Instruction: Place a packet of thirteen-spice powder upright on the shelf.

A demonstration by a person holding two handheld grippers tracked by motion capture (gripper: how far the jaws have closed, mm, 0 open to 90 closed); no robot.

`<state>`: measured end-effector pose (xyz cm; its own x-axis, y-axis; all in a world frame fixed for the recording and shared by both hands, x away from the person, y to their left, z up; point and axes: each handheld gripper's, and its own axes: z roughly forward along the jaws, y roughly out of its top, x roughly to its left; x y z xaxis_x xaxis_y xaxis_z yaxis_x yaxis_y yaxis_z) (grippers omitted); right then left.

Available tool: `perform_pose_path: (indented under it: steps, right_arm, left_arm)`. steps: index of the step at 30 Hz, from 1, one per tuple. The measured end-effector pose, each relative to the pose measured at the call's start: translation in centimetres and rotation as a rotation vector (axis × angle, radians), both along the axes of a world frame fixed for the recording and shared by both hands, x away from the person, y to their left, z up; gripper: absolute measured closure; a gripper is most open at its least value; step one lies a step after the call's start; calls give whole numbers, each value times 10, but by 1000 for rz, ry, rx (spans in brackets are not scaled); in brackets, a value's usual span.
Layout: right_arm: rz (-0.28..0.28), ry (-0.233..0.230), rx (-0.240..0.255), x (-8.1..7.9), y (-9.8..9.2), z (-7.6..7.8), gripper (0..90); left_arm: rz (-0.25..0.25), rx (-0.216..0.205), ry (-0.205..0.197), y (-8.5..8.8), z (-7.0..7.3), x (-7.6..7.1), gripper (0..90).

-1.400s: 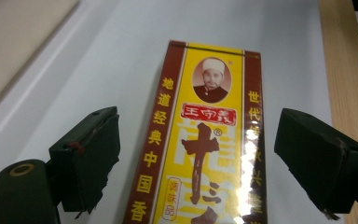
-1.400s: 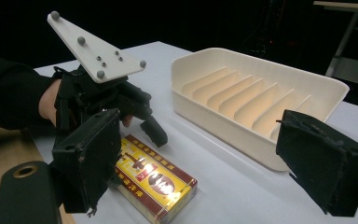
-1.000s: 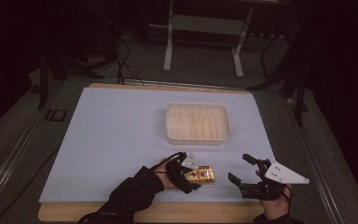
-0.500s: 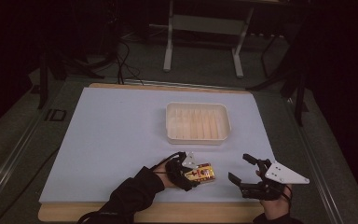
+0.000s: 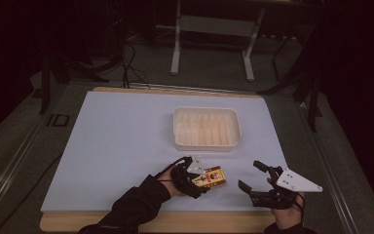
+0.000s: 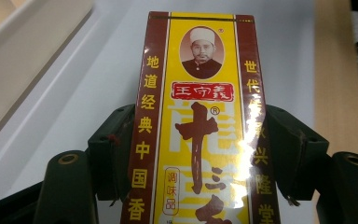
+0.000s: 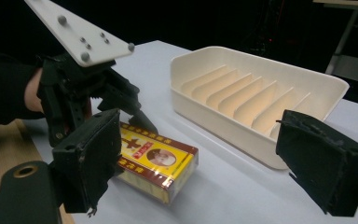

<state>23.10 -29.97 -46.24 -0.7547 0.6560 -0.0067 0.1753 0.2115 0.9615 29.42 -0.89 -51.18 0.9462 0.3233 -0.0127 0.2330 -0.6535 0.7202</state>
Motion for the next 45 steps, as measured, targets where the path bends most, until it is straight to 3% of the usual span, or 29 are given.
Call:
perform_pose_path:
  steps: [3, 7, 8, 15, 16, 17, 18, 23, 24, 26, 31, 35, 40, 45]
  right_arm:
    - [-1, -2, -2, 0, 0, 0, 140]
    - [-1, -3, -3, 0, 0, 0, 139]
    - [-3, 1, -3, 0, 1, 0, 140]
    - [-7, 2, -4, 0, 1, -1, 139]
    - [-10, -7, -9, 0, 2, 0, 142]
    - [-6, -12, -9, 0, 2, 0, 145]
    - [-2, -19, -8, -1, 3, 0, 145]
    - [-9, -62, -3, -3, 6, 3, 145]
    - [-18, -65, 2, -4, 6, 4, 145]
    - [-24, -71, 5, -4, 6, 6, 145]
    - [-50, -34, 49, -7, 7, 14, 134]
    - [-42, -4, 96, -8, 10, 21, 135]
    - [-18, 71, 168, -3, 18, 26, 137]
    - [-32, 83, 164, 4, 29, 33, 131]
  left_arm:
    - [9, -10, -16, 2, 5, -3, 329]
    - [36, -53, -40, 8, 13, -7, 329]
    - [47, -75, -62, 10, 16, -10, 329]
    - [115, -146, -80, 18, 25, -15, 329]
    - [135, -187, -89, 22, 26, -16, 329]
    - [135, -187, -89, 22, 26, -16, 328]
    - [139, -220, -90, 24, 27, -17, 328]
    - [148, -244, -87, 26, 29, -18, 329]
    - [154, -249, -110, 26, 28, -21, 329]
    - [152, -260, -108, 26, 28, -22, 329]
    - [165, -301, -147, 24, 27, -29, 329]
    - [176, -390, -170, 26, 27, -33, 329]
    - [191, -458, -200, 27, 29, -36, 329]
    - [216, -514, -208, 26, 30, -39, 329]
